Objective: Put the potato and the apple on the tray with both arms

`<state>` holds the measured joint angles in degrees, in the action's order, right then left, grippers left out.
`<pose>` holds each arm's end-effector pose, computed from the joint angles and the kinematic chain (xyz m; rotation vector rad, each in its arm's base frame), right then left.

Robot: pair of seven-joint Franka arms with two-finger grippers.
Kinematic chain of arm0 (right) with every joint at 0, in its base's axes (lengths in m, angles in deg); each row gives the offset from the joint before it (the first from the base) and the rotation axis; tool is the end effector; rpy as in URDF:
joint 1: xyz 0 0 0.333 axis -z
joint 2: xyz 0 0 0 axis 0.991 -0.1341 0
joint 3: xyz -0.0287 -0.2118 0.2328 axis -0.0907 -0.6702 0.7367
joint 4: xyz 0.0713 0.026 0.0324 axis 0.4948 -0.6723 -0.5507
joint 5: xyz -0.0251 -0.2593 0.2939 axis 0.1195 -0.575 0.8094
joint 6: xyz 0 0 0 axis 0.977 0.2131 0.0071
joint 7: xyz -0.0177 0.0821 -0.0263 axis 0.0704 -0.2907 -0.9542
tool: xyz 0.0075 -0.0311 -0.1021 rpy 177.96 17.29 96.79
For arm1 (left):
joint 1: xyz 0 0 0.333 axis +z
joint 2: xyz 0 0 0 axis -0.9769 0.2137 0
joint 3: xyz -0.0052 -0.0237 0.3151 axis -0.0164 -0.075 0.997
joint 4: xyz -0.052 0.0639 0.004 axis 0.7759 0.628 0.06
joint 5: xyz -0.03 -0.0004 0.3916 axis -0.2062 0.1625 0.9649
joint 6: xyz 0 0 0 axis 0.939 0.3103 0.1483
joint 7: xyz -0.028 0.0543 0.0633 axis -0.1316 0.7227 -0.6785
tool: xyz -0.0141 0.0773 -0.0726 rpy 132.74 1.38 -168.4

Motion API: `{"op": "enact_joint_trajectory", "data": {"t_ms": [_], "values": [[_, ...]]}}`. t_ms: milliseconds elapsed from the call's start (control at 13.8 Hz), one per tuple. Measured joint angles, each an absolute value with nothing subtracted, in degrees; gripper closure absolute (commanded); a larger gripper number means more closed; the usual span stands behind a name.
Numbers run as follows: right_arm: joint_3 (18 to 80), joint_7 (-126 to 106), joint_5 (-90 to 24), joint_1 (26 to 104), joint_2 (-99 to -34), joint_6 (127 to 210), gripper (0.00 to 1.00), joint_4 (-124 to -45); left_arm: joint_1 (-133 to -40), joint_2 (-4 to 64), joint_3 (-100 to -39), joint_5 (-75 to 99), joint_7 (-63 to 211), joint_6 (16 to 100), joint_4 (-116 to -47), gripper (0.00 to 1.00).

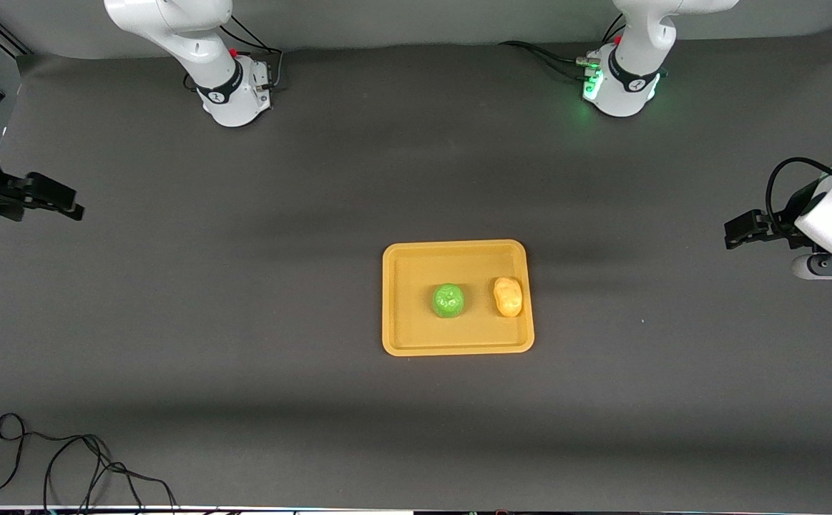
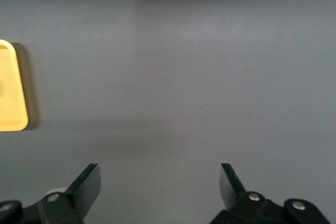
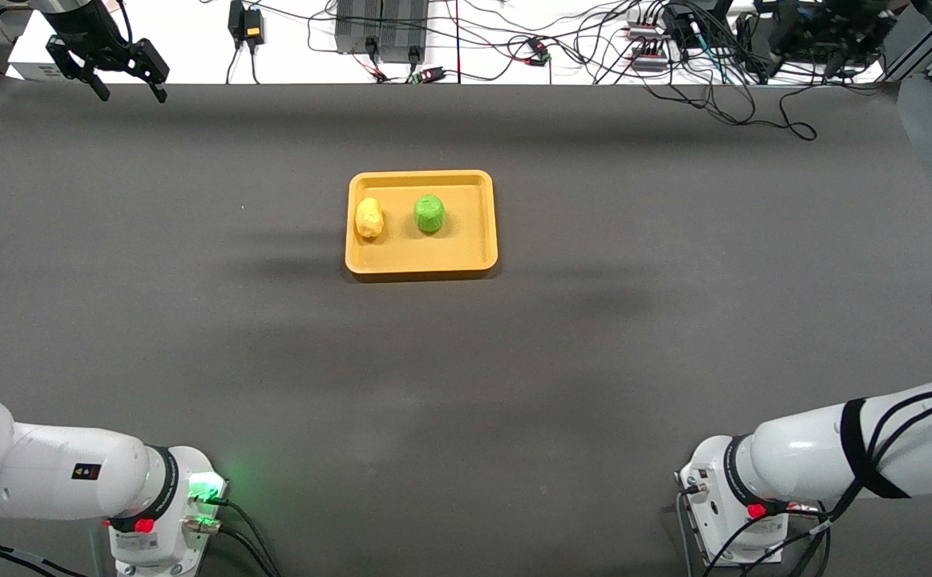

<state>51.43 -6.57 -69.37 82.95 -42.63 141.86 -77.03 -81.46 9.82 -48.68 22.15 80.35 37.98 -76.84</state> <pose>0.5505 -0.0341 0.6140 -3.1213 0.0630 0.0670 0.5875 -0.0104 0.5449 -3.1194 0.0365 0.0685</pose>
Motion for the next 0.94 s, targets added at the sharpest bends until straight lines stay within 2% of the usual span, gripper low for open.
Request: {"op": "enact_joint_trajectory", "data": {"t_ms": [217, 941], "values": [[51.8, -7.0, -69.4, 83.5, -41.9, 142.9, 0.00, -79.2, -81.8, 9.8, -48.7, 22.2, 80.3, 38.0, -76.9, 0.00], [52.0, -7.0, -69.9, 83.5, -43.2, 143.3, 0.00, -77.3, -81.9, 9.5, -48.7, 22.2, 80.2, 38.1, -76.9, 0.00]]}}
